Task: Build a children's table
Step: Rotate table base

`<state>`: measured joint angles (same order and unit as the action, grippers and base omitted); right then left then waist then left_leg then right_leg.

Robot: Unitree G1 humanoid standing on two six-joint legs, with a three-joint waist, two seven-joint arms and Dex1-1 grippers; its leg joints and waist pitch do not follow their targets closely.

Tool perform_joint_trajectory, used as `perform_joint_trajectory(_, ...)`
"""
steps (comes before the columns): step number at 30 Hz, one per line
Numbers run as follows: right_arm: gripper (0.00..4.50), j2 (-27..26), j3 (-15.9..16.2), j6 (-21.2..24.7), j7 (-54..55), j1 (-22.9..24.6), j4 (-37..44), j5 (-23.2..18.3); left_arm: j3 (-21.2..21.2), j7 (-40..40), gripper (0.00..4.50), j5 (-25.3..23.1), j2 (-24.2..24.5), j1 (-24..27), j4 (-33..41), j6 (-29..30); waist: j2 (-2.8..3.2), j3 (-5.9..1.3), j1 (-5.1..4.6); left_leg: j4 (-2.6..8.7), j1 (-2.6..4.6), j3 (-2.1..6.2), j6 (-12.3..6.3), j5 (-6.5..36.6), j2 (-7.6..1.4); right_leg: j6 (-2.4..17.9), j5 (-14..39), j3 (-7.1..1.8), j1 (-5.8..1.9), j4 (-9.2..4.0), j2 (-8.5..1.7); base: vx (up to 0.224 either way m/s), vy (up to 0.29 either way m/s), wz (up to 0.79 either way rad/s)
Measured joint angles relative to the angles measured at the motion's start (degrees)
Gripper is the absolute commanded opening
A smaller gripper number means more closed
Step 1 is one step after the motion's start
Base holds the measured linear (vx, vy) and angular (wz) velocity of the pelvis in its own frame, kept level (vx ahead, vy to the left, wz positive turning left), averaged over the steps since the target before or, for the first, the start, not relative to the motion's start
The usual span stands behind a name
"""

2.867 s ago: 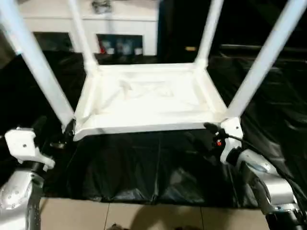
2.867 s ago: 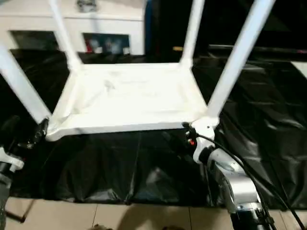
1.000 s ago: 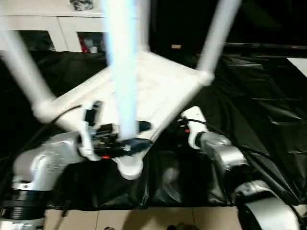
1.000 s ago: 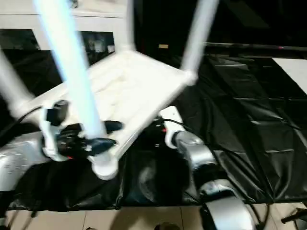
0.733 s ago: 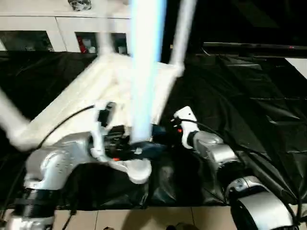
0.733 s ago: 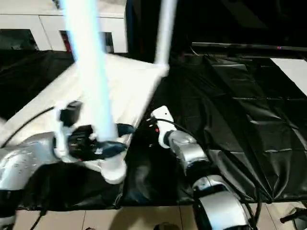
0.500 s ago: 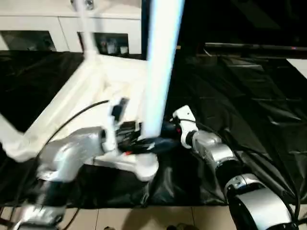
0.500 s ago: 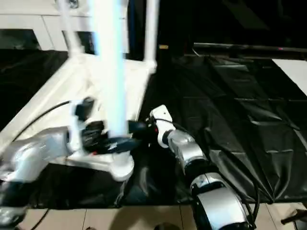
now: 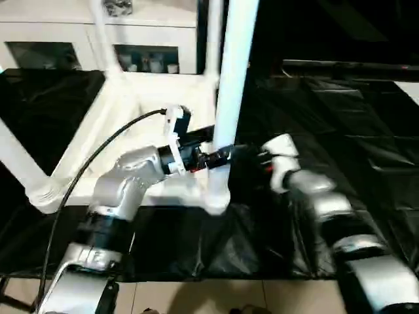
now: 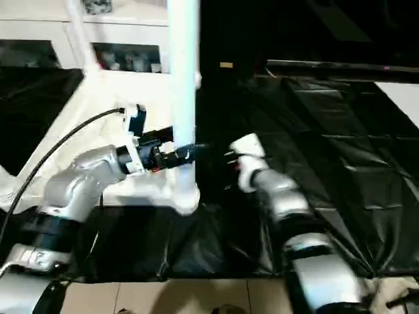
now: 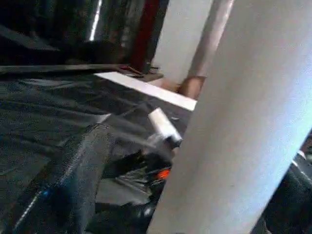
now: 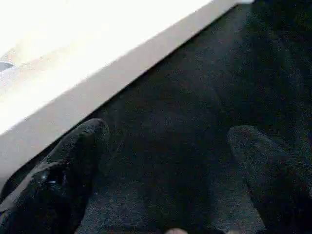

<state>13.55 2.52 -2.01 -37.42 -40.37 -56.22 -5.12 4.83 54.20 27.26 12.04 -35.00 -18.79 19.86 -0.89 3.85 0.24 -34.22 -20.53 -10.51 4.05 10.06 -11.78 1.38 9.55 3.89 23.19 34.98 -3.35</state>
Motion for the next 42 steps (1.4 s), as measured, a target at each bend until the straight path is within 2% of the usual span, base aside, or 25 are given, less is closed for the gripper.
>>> perform_joint_trajectory(4, 4.44, 1.62, 0.3, -0.03, -5.6, 2.13, 5.05, -0.43, 0.86, 1.37, 4.5, -1.58, 0.28, -0.37, -0.2, -1.98, 0.03, -0.02, 0.22, 0.0, -0.03, 0.03, 0.0, 0.0, -0.01, 0.01, 0.0, 0.04, 0.0, 0.0, 0.0, 0.0, 0.0, 0.0)
perform_joint_trajectory(10, 4.44, 6.84, 2.34, 1.7, -14.59, 7.44, 12.42, -1.46, 5.42, 11.6, 4.5, -4.86, 8.4, 2.49, -2.22, -4.11, 0.15, -0.01, 0.8, 0.02, -0.27, 0.03, -0.02, 0.01, -0.01, 0.24, -0.13, 0.05, 0.11, -0.09, 0.0, 0.0, 0.0, 0.0)
perform_joint_trajectory(12, 4.44, 8.53, 3.73, 1.87, -17.68, 9.34, 16.1, -1.37, 7.57, 13.95, 4.5, -8.58, 11.18, 2.39, -6.04, -7.55, 0.24, 0.04, 1.35, 0.02, -0.29, 0.03, -0.02, 0.01, -0.01, 0.24, -0.13, 0.05, 0.15, -0.09, 0.0, 0.0, 0.0, 0.0)
perform_joint_trajectory(15, 4.44, 10.69, 4.76, 2.56, -21.15, 11.09, 19.68, -1.34, 8.07, 15.04, 4.5, -12.42, 12.95, 1.31, -12.54, -11.32, 0.28, 0.08, 1.91, 0.01, -0.32, 0.03, -0.02, 0.01, -0.01, 0.13, -0.06, 0.05, 0.16, -0.09, 0.0, 0.0, 0.0, 0.0)
perform_joint_trajectory(17, 4.5, 11.61, 5.39, 3.21, -23.21, 11.58, 21.48, -1.35, 8.95, 15.46, 4.21, -14.67, 14.13, -0.18, -16.0, -14.56, 0.29, 0.09, 2.26, 0.01, -0.36, 0.02, -0.02, 0.01, 0.0, -0.06, 0.05, 0.02, 0.16, -0.09, -0.01, 0.0, 0.0, 0.0)
perform_joint_trajectory(19, 4.5, 12.95, 6.08, 4.01, -25.12, 12.12, 23.88, -1.33, 10.1, 15.74, 4.11, -17.25, 15.16, -2.07, -19.4, -18.31, 0.29, 0.09, 2.68, -0.01, -0.35, 0.02, -0.02, 0.0, 0.0, -0.07, 0.05, 0.01, 0.14, -0.09, -0.02, 0.0, 0.0, 0.0)
perform_joint_trajectory(21, 4.5, 14.85, 6.9, 5.47, -27.37, 13.36, 26.95, -1.42, 11.97, 16.73, 3.87, -19.32, 15.56, -4.27, -22.95, -20.84, 0.31, 0.09, 3.22, -0.02, -0.35, 0.02, -0.02, 0.0, 0.0, -0.08, 0.06, 0.0, 0.1, -0.1, -0.03, 0.0, 0.0, 0.0)
perform_joint_trajectory(27, 4.5, 16.97, 7.02, 10.92, -31.31, 15.18, 33.96, -3.81, 13.19, 20.33, 3.34, -20.94, 13.62, -8.28, -30.03, -22.38, 0.38, 0.08, 3.51, -0.03, -0.37, 0.02, -0.02, 0.0, -0.01, 0.17, -0.09, 0.01, 0.09, -0.09, -0.03, 0.0, 0.0, 0.0)
perform_joint_trajectory(32, 4.5, 17.68, 7.01, 12.87, -31.76, 16.08, 36.17, -4.2, 13.75, 21.54, 3.03, -22.77, 11.86, -10.58, -35.33, -24.56, 0.91, -0.06, 3.48, -0.06, -0.42, 0.03, -0.03, 0.0, 0.0, 0.23, -0.12, 0.02, 0.09, -0.15, -0.03, 0.0, 0.0, 0.0)
perform_joint_trajectory(39, 4.5, 18.69, 6.99, 15.42, -31.51, 18.5, 40.61, -4.48, 14.37, 21.85, 2.38, -25.23, 11.28, -12.24, -41.77, -26.92, 2.03, -0.06, 3.37, -0.05, -0.45, 0.08, -0.04, 0.0, 0.0, 0.21, -0.11, 0.08, 0.09, -0.19, -0.03, 0.0, 0.0, 0.0)
perform_joint_trajectory(42, 4.5, 18.99, 6.99, 16.32, -31.38, 19.0, 42.07, -4.52, 14.39, 21.76, 2.3, -26.33, 11.3, -12.9, -43.6, -27.51, 2.11, -0.07, 3.47, -0.05, -0.46, 0.11, -0.04, 0.0, -0.01, -0.04, 0.03, 0.11, 0.08, -0.19, -0.03, 0.0, 0.0, 0.0)
